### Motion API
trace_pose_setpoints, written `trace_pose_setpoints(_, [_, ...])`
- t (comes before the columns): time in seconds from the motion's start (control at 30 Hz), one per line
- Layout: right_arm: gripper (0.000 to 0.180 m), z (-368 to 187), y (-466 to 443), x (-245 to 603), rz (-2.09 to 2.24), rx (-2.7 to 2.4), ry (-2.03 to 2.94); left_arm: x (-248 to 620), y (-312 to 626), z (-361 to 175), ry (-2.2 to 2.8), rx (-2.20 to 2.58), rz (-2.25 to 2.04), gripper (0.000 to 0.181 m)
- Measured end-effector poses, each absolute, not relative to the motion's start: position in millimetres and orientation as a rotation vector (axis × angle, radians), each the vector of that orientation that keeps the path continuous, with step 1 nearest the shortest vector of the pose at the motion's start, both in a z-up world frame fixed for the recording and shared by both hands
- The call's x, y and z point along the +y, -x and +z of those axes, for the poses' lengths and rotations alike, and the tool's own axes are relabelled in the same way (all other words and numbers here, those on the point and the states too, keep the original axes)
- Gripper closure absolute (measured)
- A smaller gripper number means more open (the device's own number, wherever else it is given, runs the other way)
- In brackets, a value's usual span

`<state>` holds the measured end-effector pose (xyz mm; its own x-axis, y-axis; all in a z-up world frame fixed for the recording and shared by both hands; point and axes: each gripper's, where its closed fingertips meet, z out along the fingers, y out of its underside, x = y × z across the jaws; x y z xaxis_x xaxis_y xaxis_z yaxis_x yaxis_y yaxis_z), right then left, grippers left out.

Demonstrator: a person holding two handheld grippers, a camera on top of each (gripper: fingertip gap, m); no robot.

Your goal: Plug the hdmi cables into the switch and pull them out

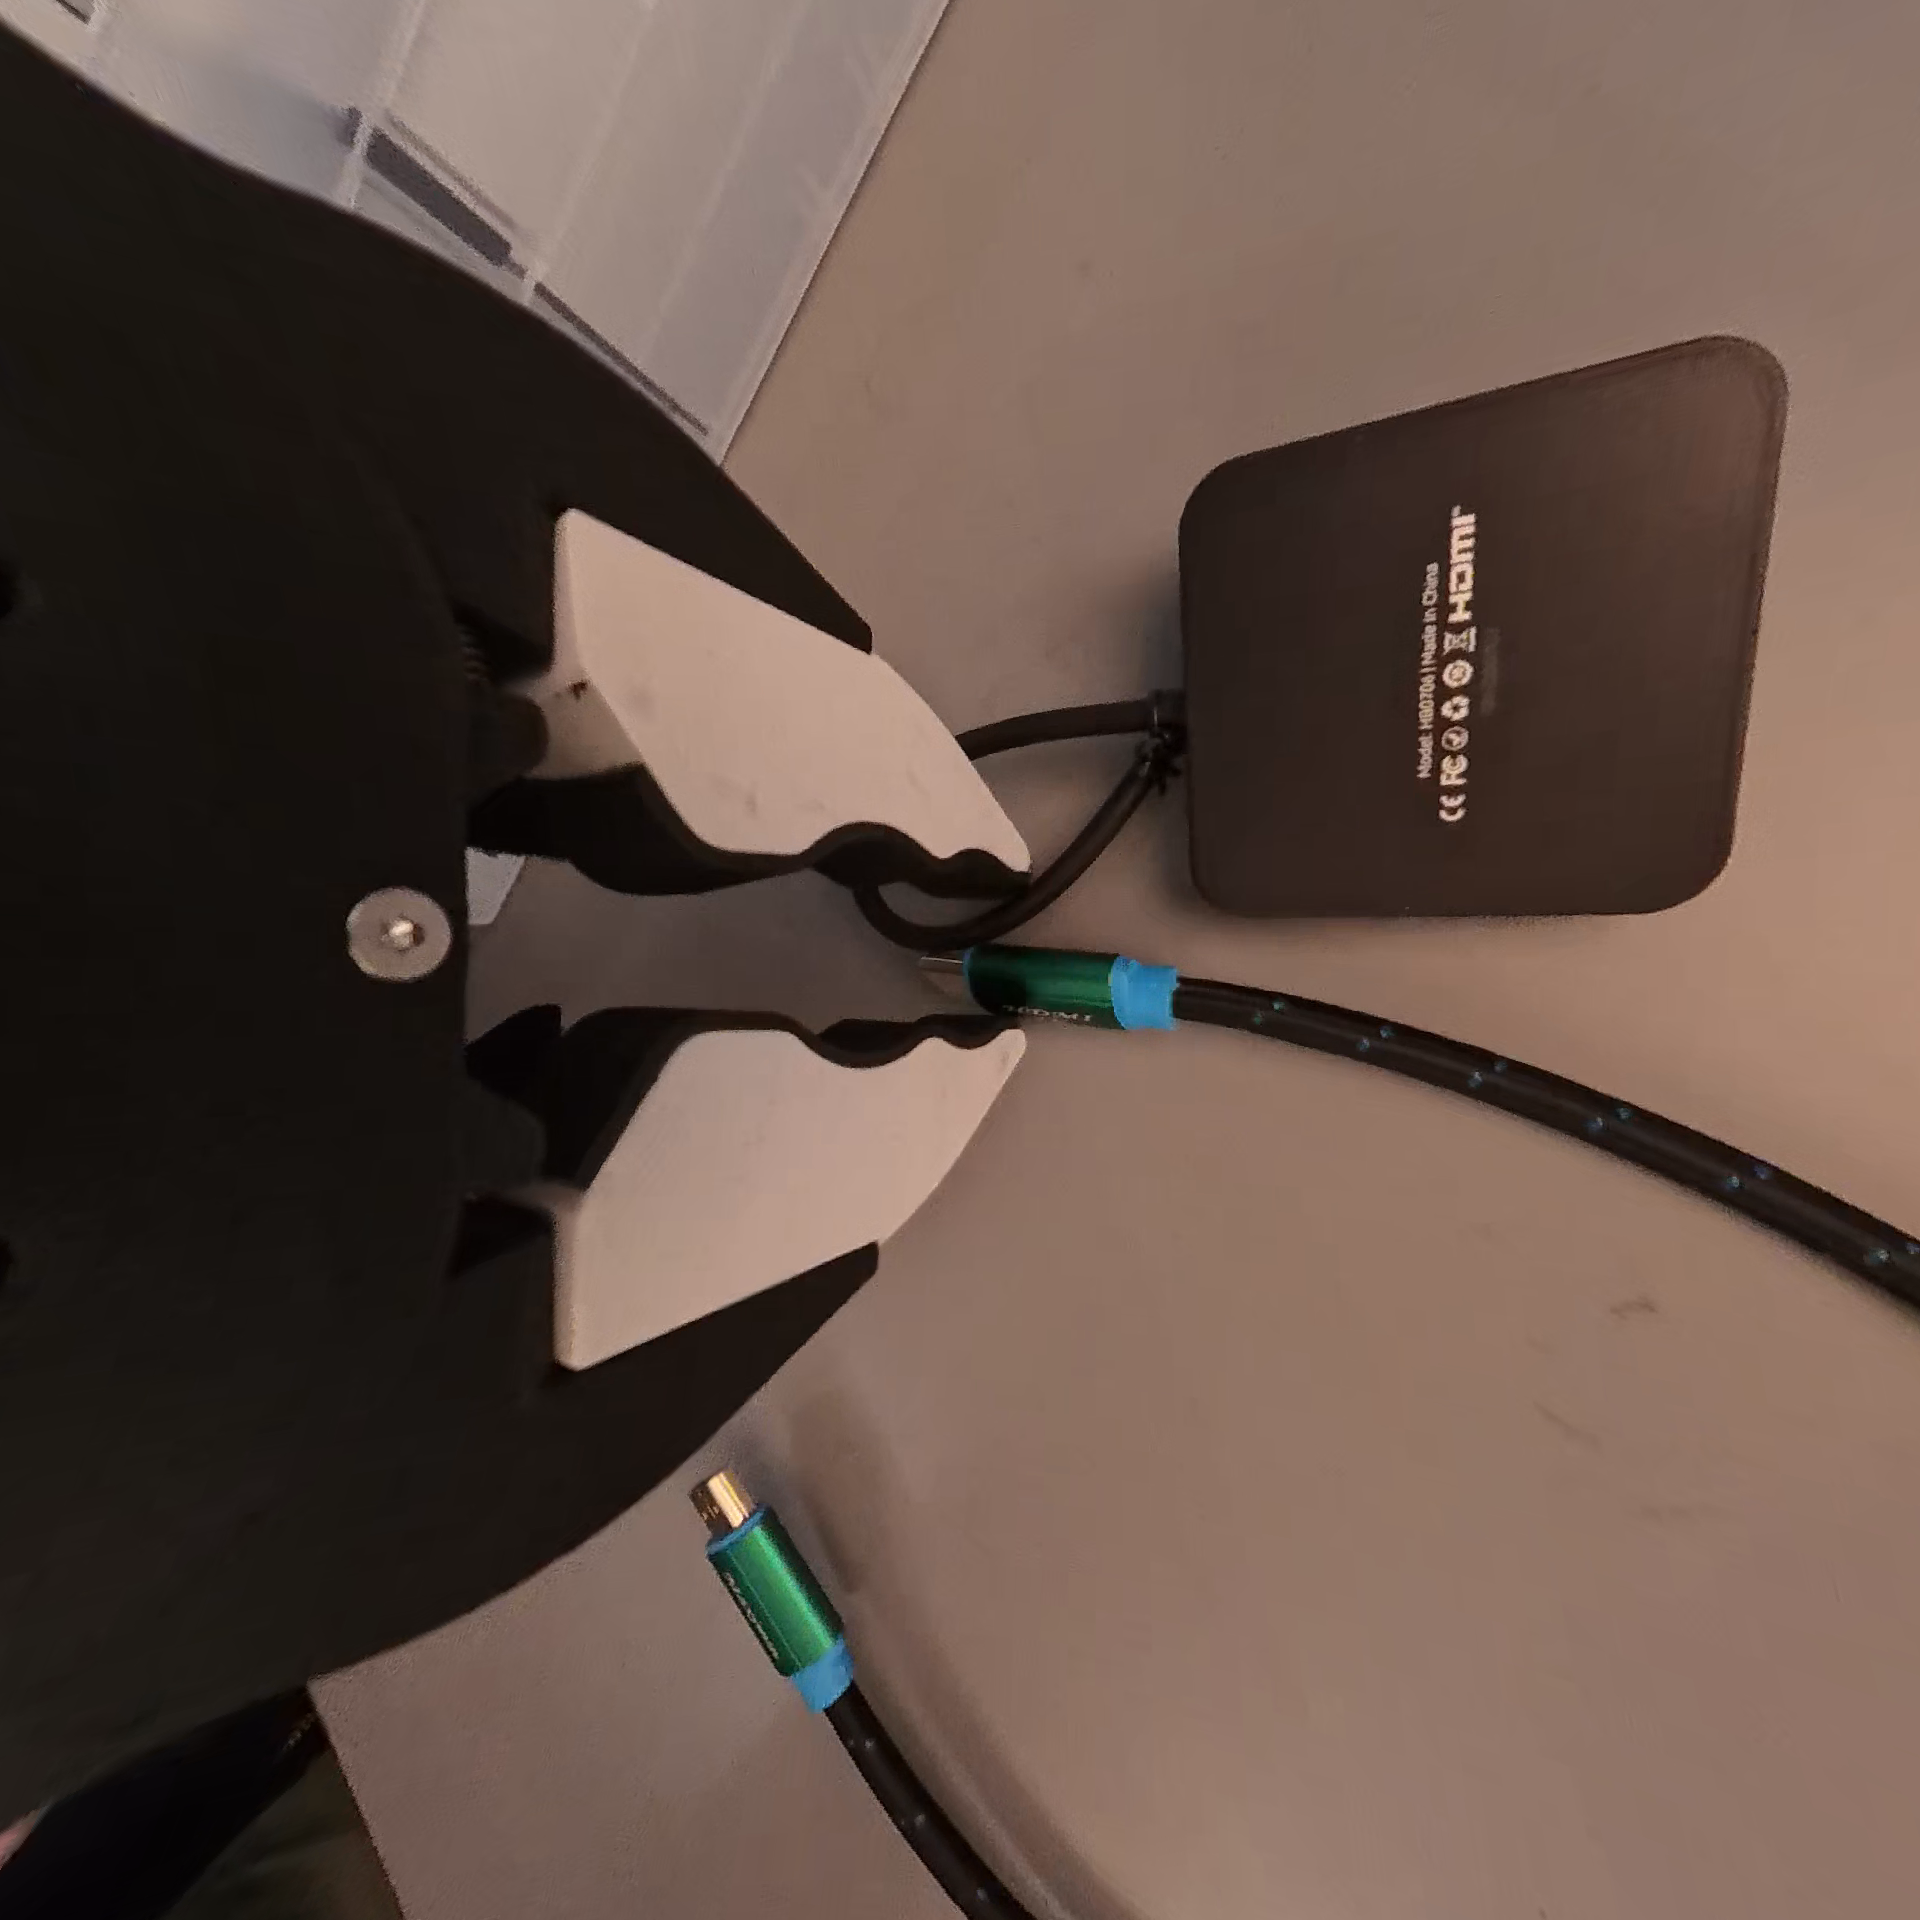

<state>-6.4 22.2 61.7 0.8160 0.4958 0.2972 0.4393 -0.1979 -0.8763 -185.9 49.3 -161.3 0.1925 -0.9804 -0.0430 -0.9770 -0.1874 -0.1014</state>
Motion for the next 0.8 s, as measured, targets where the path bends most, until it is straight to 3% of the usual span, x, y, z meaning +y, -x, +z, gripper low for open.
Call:
trace_pose_setpoints(0.03, [0.156, 61, 7, 22, 0.056, -0.720, 1.832, 49, 188, -161, 2.341, 1.948, -0.030, 0.161])
trace_pose_setpoints(0.37, [0.155, 40, 53, 10, 0.134, -0.999, 1.746, 39, 198, -118, 2.293, 1.944, -0.101, 0.164])
trace_pose_setpoints(0.6, [0.155, -25, 107, 11, 0.186, -1.269, 1.806, 37, 198, -119, 2.263, 1.991, -0.080, 0.165])
trace_pose_setpoints(0.8, [0.144, -79, 152, 22, 0.315, -1.340, 1.788, 37, 193, -121, 2.248, 2.000, -0.111, 0.165])
